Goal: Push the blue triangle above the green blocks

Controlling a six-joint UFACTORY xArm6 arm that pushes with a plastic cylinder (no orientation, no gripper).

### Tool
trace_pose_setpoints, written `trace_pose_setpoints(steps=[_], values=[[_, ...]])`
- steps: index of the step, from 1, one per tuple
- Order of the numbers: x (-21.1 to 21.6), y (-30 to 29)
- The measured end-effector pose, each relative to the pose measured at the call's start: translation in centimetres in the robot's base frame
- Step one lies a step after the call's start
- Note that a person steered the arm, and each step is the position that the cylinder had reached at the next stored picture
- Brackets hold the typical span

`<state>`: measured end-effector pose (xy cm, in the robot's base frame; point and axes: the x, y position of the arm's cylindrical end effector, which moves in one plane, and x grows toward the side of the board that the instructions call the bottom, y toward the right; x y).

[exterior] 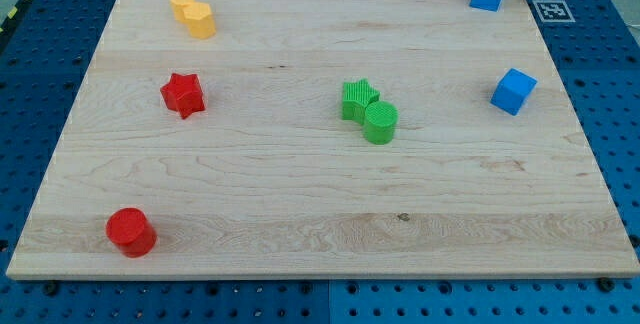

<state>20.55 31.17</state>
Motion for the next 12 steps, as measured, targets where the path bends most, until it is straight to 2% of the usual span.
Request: trace_pose_setpoints(steps=[1,8,10,12], values=[[0.6,-4.6],[1.4,-5.4],[2.4,-8.1],[4.3,-14.4]])
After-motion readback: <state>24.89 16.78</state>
